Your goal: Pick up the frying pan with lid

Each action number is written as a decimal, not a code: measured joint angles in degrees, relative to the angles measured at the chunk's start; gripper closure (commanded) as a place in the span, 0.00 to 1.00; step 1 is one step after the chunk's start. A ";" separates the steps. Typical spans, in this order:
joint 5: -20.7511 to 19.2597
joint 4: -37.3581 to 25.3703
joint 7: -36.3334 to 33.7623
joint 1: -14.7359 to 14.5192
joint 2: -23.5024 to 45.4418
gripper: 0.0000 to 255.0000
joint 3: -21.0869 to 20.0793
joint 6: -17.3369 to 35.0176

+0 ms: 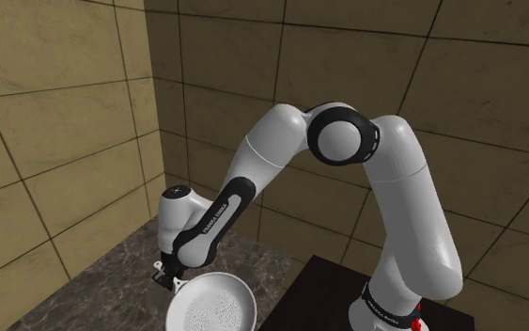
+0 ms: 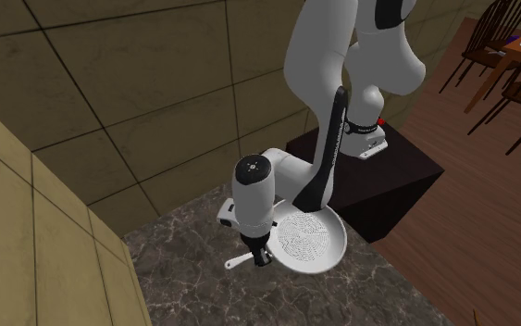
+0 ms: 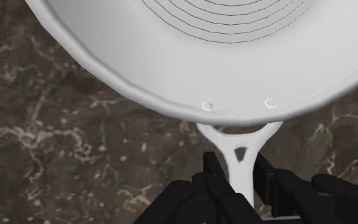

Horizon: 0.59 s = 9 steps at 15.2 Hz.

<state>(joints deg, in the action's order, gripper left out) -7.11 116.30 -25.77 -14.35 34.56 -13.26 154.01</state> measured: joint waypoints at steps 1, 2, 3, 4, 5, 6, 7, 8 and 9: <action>0.14 0.47 0.01 0.09 -0.65 1.00 -0.18 -0.23; 0.29 0.44 0.04 0.17 -1.18 1.00 -0.36 -0.82; 0.45 0.37 0.18 0.32 -1.70 1.00 -0.54 -1.41; 0.63 0.48 0.29 0.49 -2.34 1.00 -0.72 -1.94; 0.81 0.76 0.30 0.60 -3.05 1.00 -0.91 -2.37; 0.98 0.97 0.38 0.73 -3.68 1.00 -1.09 -2.79; 1.15 1.16 0.46 0.87 -4.34 1.00 -1.26 -3.25; 1.39 1.37 0.59 1.06 -5.13 1.00 -1.49 -3.82; 1.57 1.26 0.70 1.19 -5.66 1.00 -1.65 -4.45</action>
<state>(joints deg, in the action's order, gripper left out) -5.54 117.56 -25.08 -13.15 28.90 -14.91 149.56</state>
